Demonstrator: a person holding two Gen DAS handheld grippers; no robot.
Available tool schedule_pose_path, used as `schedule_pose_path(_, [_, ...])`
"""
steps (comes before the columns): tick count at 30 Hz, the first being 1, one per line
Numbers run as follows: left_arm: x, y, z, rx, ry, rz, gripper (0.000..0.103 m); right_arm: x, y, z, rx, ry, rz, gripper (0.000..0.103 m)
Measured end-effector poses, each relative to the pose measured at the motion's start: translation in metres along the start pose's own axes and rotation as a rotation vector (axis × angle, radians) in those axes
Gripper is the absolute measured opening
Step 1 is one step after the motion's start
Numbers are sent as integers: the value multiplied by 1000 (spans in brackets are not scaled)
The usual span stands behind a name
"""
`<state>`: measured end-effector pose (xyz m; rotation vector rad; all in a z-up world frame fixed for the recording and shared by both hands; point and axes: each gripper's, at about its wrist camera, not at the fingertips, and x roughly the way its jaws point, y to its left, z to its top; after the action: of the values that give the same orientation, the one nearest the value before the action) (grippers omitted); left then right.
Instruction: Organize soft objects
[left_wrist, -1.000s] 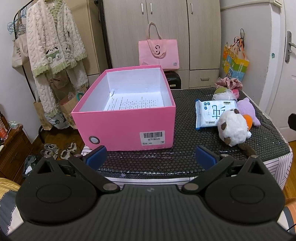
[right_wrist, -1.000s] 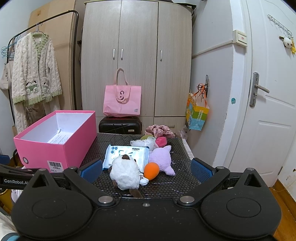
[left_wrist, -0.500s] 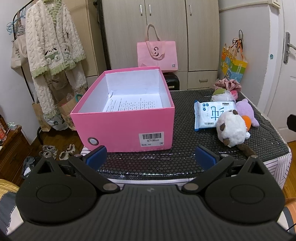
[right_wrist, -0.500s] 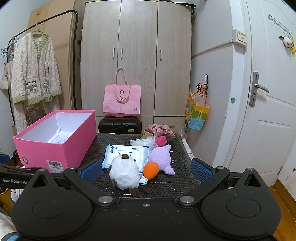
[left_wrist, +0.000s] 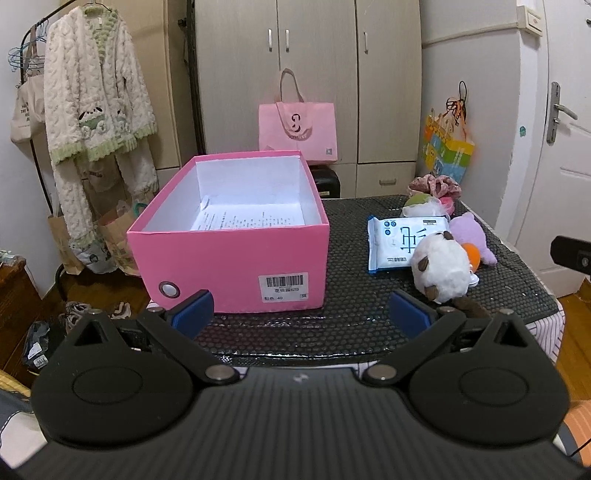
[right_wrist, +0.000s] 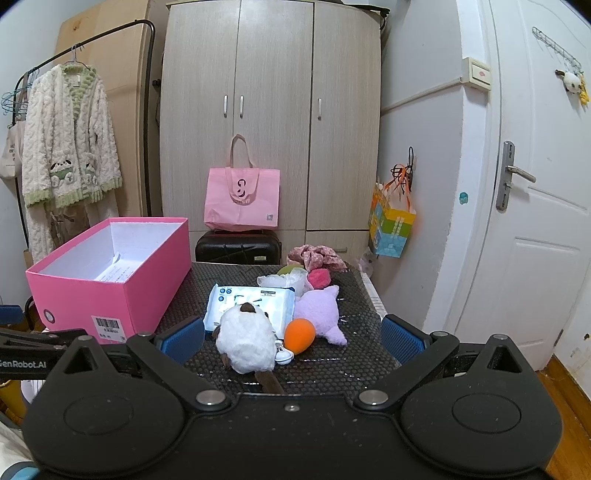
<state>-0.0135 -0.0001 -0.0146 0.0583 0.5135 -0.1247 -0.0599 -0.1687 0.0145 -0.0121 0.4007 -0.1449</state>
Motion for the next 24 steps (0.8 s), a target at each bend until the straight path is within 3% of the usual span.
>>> schedule_pose_path(12, [-3,3,-11,28,-56,50,103,-1,-3,-8,-10,11,-2,103])
schedule_pose_path(24, [0,2,-14,31,-57,59,103,-1,-4,-9,-10,8,-4,103])
